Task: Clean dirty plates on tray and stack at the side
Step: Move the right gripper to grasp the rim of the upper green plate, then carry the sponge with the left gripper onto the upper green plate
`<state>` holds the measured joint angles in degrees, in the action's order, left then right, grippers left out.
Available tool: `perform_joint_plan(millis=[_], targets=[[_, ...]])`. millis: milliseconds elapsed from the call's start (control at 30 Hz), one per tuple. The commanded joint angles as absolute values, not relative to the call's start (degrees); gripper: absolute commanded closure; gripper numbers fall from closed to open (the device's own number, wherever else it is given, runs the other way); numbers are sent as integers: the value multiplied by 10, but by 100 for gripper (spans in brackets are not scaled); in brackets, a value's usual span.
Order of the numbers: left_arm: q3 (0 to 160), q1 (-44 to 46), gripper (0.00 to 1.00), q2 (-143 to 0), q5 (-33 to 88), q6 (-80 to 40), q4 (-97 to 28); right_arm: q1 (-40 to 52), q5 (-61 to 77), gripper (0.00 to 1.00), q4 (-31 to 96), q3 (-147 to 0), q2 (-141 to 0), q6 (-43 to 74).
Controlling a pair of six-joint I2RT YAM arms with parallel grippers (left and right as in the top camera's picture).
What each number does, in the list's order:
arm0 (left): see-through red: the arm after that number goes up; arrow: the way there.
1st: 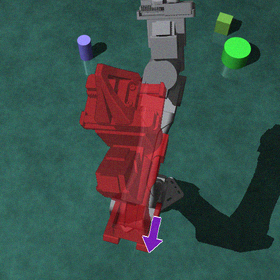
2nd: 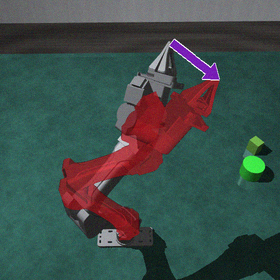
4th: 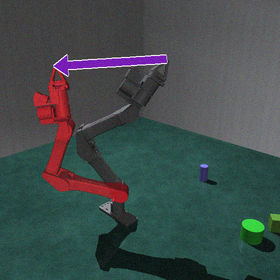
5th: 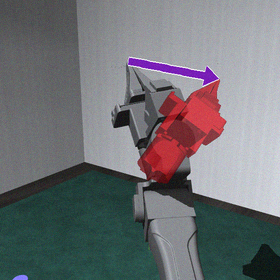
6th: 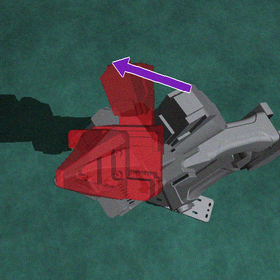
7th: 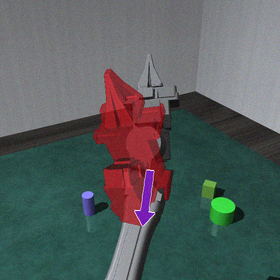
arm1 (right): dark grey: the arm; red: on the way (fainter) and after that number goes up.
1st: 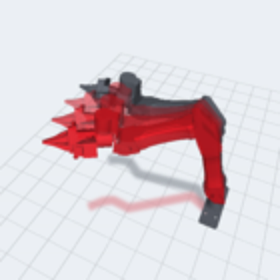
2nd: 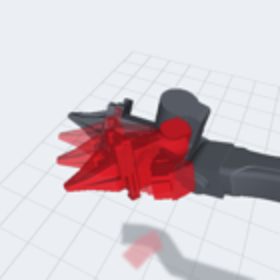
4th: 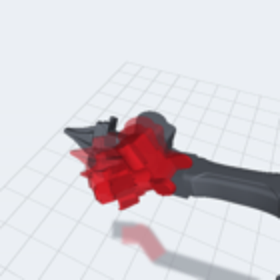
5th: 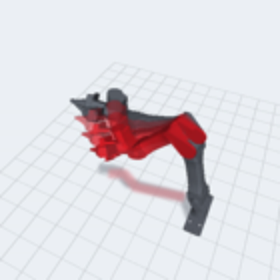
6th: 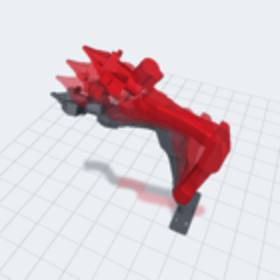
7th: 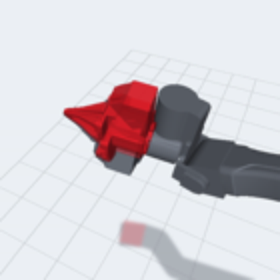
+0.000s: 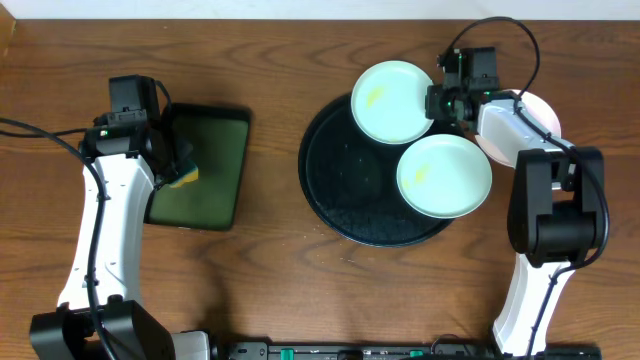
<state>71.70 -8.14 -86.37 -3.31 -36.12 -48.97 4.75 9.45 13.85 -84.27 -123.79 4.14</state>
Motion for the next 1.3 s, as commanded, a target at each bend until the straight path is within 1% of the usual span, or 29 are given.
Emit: perform_joint_plan(millis=[0,333,500,733,800,900,1267], targets=[[715,-83,93,-858,-36,-356,-490,45,89,99,145,-844,-1221,35],[715,-83,93,-858,-36,-356,-489,66,170,99,203,-844,-1129,36],[715,-83,93,-858,-20,-348,-487,86,172,99,249,-844,-1116,43],[715,-75,92,-859,25,-322,-476,96,230,99,343,-844,-1116,42],[715,-63,93,-859,59,-300,-465,98,226,99,369,-844,-1117,37],[715,-34,93,-860,85,-284,-451,101,225,99,374,-841,-1122,25],[715,109,93,-869,84,-286,-397,129,224,99,381,-841,-1185,24]])
